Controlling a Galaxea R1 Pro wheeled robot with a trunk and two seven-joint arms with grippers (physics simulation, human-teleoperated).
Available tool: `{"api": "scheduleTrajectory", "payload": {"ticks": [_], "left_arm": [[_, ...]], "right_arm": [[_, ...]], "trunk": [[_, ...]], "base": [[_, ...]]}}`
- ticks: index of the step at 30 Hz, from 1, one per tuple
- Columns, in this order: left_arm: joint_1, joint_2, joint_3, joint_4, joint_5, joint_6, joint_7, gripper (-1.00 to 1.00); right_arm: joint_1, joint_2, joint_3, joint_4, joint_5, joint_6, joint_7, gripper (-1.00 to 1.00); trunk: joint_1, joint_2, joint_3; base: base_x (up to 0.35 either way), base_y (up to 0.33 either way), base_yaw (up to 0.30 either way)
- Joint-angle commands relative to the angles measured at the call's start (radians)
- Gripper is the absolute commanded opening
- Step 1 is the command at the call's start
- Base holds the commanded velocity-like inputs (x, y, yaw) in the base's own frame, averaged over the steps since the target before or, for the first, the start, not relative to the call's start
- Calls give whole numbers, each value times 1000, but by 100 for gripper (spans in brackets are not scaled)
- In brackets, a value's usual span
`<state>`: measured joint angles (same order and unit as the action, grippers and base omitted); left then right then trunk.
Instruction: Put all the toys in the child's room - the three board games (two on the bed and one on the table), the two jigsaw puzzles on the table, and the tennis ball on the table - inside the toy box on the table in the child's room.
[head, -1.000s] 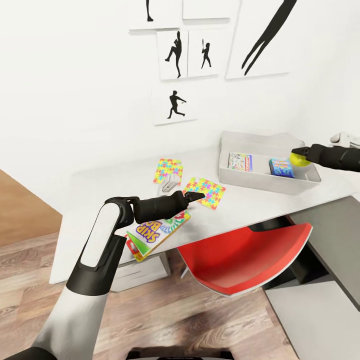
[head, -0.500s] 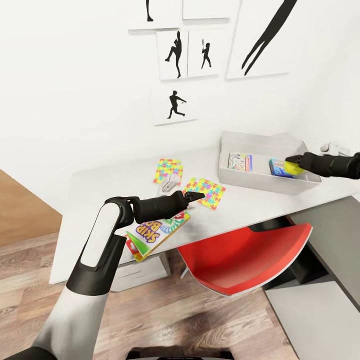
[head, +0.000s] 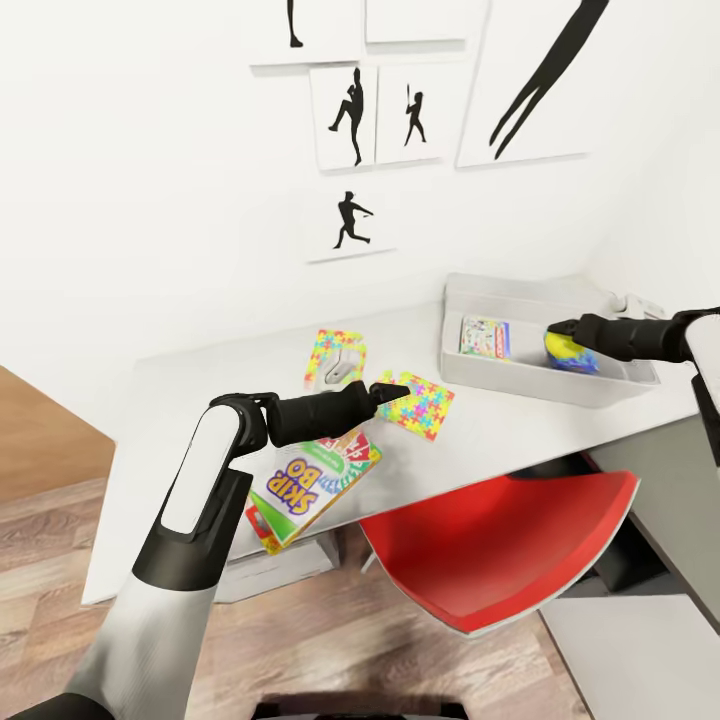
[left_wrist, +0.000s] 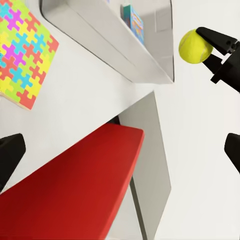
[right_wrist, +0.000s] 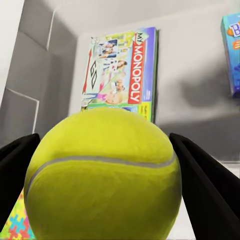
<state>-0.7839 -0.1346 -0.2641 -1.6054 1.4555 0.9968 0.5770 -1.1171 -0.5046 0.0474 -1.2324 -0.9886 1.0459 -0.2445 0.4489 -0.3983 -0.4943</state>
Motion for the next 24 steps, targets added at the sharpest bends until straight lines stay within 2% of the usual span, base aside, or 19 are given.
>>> {"api": "scheduleTrajectory", "payload": {"ticks": [1,10,24], "left_arm": [[-1,0,0,-1,10,2,10,100],[-1,0,0,-1,11,2,10,100],[-4,2,1,-1,12,3,10,100]], "right_arm": [[-1,0,3,0,-10,1,-10,-100],[-2,2,7,3,-10,1,-11,-100],[-3,2,6,5,-8,1,-14,-100]], "trunk": [[1,-2,-2],[1,-2,-2],[1,-2,-2]], "base": [[291,0,0],[186,0,0],[29,0,0]]}}
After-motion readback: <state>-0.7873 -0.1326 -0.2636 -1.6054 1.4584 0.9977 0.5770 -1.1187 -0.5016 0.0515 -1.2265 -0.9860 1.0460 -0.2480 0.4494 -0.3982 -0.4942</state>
